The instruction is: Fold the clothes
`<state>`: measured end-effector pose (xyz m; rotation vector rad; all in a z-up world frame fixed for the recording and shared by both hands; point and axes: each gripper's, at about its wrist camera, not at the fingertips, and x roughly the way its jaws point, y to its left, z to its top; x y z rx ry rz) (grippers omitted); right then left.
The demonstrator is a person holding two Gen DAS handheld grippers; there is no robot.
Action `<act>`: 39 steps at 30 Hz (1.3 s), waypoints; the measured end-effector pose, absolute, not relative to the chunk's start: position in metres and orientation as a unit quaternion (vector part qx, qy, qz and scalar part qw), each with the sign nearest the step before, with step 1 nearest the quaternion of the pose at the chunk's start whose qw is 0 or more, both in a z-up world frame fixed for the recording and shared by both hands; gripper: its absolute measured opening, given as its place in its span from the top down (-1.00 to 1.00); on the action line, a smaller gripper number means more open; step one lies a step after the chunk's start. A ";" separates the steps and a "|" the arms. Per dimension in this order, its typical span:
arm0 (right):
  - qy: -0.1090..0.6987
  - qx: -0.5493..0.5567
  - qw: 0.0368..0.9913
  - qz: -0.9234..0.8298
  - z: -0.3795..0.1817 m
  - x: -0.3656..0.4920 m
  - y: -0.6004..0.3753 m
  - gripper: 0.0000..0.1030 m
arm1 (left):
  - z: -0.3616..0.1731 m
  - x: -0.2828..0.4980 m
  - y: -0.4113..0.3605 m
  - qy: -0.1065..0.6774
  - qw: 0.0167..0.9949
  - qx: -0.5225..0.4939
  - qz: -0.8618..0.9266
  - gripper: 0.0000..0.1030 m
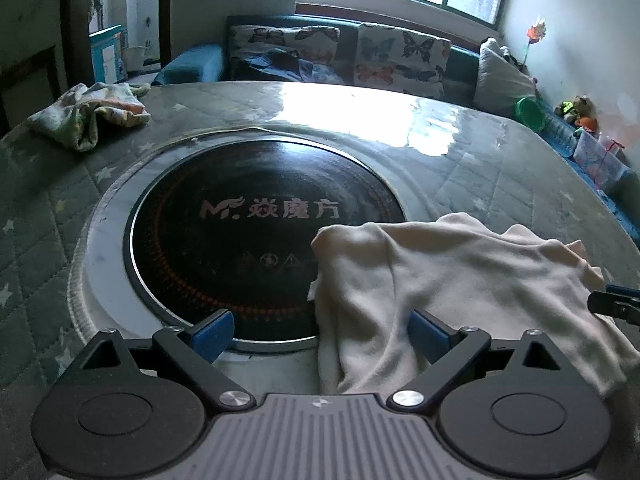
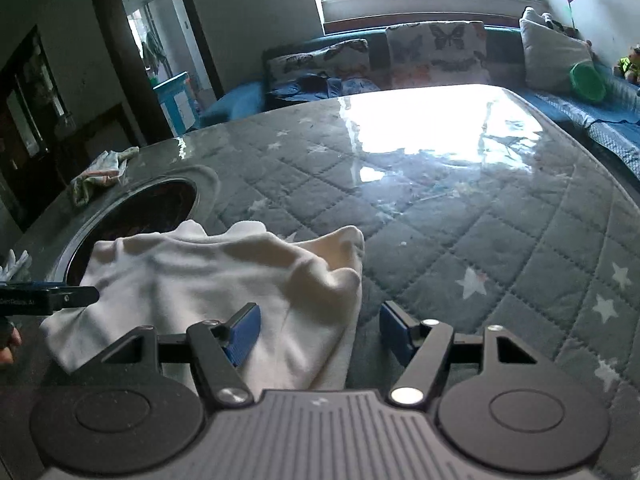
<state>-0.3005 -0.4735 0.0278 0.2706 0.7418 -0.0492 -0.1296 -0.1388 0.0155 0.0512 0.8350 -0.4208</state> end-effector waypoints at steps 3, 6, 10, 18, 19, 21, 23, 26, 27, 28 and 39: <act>0.359 0.125 0.925 -0.020 0.027 -0.299 -0.470 -0.31 | 0.013 -0.126 -0.138 0.404 0.891 0.014 -0.207 -0.86; 0.357 0.123 0.926 -0.015 0.027 -0.298 -0.466 -0.22 | 0.012 -0.124 -0.138 0.400 0.891 0.007 -0.216 -0.75; 0.355 0.129 0.926 -0.011 0.027 -0.297 -0.466 -0.04 | 0.013 -0.126 -0.141 0.390 0.889 0.000 -0.239 -0.36; 0.353 0.144 0.924 -0.009 0.028 -0.298 -0.473 0.10 | 0.016 -0.131 -0.145 0.383 0.886 -0.007 -0.261 0.13; 0.352 0.144 0.925 -0.011 0.028 -0.297 -0.474 0.10 | 0.015 -0.131 -0.145 0.383 0.886 -0.010 -0.260 0.13; 0.351 0.146 0.925 -0.011 0.027 -0.297 -0.474 0.08 | 0.014 -0.130 -0.145 0.389 0.884 -0.024 -0.257 0.13; 0.349 0.145 0.926 -0.011 0.026 -0.295 -0.472 0.07 | 0.014 -0.129 -0.144 0.392 0.884 -0.029 -0.253 0.12; 0.347 0.145 0.927 -0.004 0.025 -0.293 -0.468 0.18 | 0.014 -0.129 -0.143 0.394 0.883 -0.032 -0.253 0.15; 0.347 0.146 0.927 -0.003 0.025 -0.293 -0.468 0.32 | 0.015 -0.129 -0.143 0.395 0.881 -0.036 -0.257 0.28; 0.347 0.151 0.926 -0.001 0.025 -0.293 -0.468 0.45 | 0.015 -0.129 -0.142 0.396 0.880 -0.039 -0.260 0.31; 0.314 0.171 0.933 -0.033 0.035 -0.303 -0.479 0.82 | 0.028 -0.140 -0.150 0.387 0.877 -0.047 -0.282 0.61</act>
